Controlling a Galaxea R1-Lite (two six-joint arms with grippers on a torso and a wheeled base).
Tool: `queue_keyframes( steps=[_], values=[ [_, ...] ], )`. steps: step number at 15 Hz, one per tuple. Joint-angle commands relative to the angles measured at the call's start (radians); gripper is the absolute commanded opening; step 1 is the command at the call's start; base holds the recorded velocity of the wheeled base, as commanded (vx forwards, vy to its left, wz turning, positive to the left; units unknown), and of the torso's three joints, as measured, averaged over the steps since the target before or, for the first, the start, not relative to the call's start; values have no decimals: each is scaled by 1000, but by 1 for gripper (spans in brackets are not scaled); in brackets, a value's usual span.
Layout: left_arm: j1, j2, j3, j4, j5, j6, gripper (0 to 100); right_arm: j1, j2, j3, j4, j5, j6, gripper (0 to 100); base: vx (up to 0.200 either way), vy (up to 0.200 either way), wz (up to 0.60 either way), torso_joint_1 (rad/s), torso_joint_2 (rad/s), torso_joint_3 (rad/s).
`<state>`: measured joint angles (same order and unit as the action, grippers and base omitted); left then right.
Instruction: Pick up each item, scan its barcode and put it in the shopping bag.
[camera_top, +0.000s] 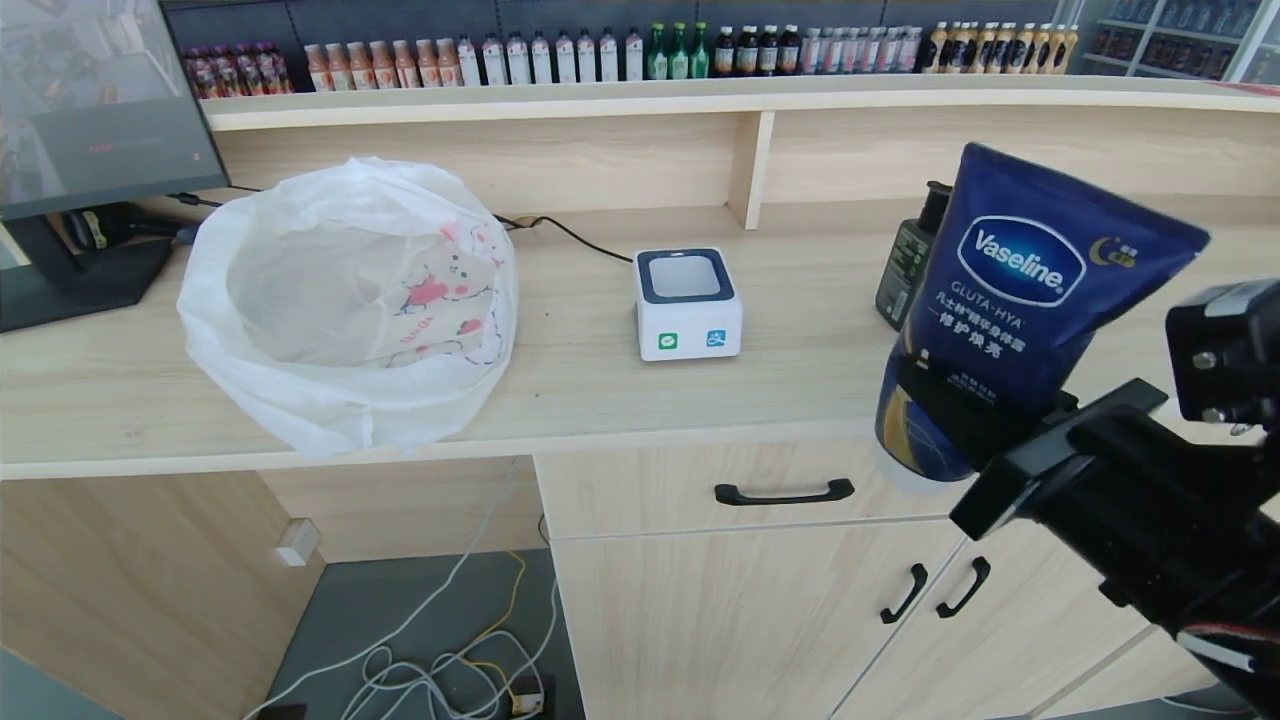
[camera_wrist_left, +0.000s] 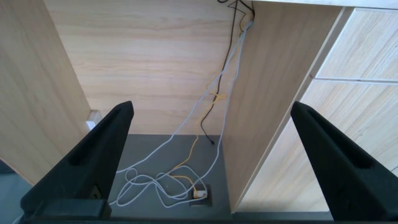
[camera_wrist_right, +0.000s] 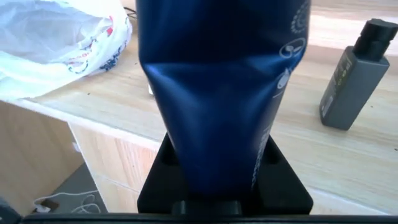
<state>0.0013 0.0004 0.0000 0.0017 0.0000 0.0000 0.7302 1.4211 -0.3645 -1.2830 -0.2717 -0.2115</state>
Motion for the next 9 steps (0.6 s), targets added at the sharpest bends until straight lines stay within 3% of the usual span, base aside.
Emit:
queue_keyframes(
  steps=[1,3,9],
  values=[
    [0,0,0,0,0,0,100,37,-24,85,-52,0,-51,0,0,0,0,0,0,0],
    [-1,0,0,0,0,0,100,80,-28,134,-104,5,-221,0,0,0,0,0,0,0],
    [0,0,0,0,0,0,100,376,-22,164,-105,-1,-635,0,0,0,0,0,0,0]
  ],
)
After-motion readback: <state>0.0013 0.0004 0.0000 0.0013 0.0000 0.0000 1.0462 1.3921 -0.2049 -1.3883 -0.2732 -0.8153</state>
